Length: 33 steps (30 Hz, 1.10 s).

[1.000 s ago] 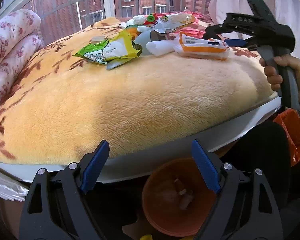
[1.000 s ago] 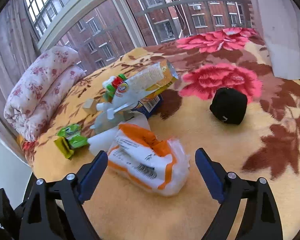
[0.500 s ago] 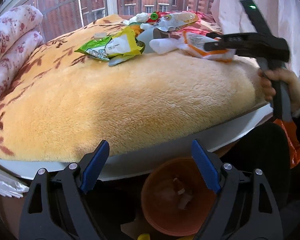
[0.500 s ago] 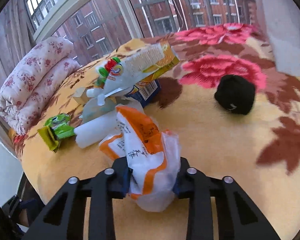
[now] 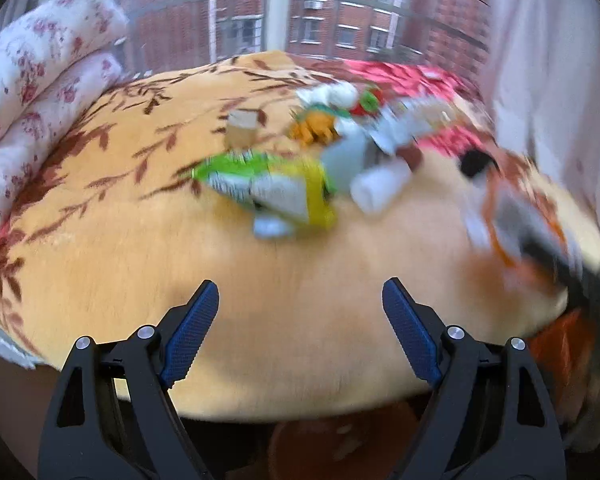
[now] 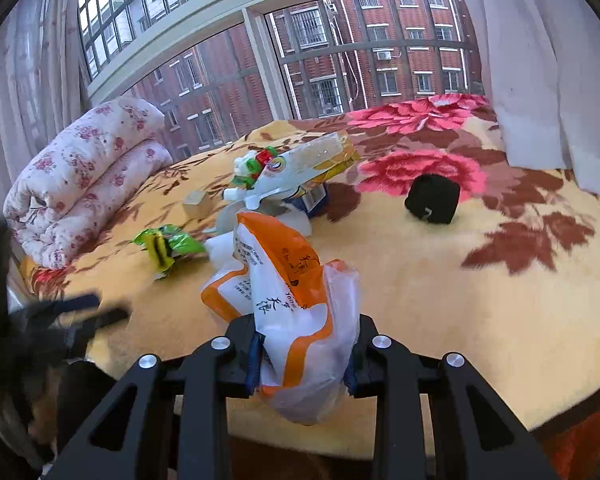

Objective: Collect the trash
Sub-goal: 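Grasp the green snack bag with the left tool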

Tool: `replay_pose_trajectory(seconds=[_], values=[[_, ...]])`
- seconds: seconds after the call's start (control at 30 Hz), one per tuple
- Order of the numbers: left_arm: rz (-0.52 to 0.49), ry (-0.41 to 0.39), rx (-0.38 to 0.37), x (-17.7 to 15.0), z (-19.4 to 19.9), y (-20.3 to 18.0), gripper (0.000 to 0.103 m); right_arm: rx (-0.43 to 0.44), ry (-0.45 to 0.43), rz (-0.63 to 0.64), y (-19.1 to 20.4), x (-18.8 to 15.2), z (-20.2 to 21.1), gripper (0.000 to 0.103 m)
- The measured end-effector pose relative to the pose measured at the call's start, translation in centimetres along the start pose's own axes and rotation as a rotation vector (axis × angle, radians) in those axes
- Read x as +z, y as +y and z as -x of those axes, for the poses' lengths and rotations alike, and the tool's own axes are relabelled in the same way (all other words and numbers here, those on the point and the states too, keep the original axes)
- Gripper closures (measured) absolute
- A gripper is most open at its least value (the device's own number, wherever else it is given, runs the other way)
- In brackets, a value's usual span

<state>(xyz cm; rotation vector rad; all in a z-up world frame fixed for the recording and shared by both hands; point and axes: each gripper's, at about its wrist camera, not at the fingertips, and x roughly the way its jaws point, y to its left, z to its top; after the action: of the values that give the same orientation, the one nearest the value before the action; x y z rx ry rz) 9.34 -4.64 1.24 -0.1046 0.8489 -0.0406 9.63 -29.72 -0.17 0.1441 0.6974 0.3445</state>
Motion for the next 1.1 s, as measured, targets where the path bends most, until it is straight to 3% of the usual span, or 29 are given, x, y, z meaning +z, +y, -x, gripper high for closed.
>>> replay_pose_trajectory(seconds=[0.27, 0.53, 0.6, 0.7, 0.73, 0.77, 0.8, 0.97, 1.1], values=[[0.196, 0.040, 0.150, 6.6, -4.4, 0.4, 0.015, 0.025, 0.019, -0.001, 0.0, -1.0, 0.4, 0.072], [0.243, 0.146, 0.286, 7.7, -10.5, 0.9, 0.015, 0.061, 0.035, -0.018, -0.5, -1.3, -0.2, 0.071], [0.234, 0.126, 0.319, 7.1, -11.3, 1.1, 0.015, 0.068, 0.039, -0.022, -0.7, -1.3, -0.5, 0.071], [0.195, 0.066, 0.353, 6.5, -11.5, 0.6, 0.026, 0.073, 0.038, -0.028, -0.8, -1.4, -0.7, 0.071], [0.181, 0.045, 0.357, 6.3, -11.4, 0.4, 0.039, 0.072, 0.040, -0.027, -0.8, -1.4, -0.7, 0.071], [0.177, 0.034, 0.359, 6.3, -11.3, 0.5, 0.060, 0.071, 0.041, -0.026, -0.8, -1.4, -0.8, 0.071], [0.174, 0.032, 0.343, 6.3, -11.4, 0.6, 0.071, 0.073, 0.042, -0.026, -0.8, -1.4, -0.8, 0.071], [0.195, -0.007, 0.261, 6.0, -10.5, 1.7, 0.076, 0.073, 0.040, -0.023, -0.1, -1.6, -0.4, 0.071], [0.155, -0.047, 0.172, 5.2, -8.4, 1.9, 0.078, 0.071, 0.036, -0.007, 0.8, -1.6, 0.2, 0.071]])
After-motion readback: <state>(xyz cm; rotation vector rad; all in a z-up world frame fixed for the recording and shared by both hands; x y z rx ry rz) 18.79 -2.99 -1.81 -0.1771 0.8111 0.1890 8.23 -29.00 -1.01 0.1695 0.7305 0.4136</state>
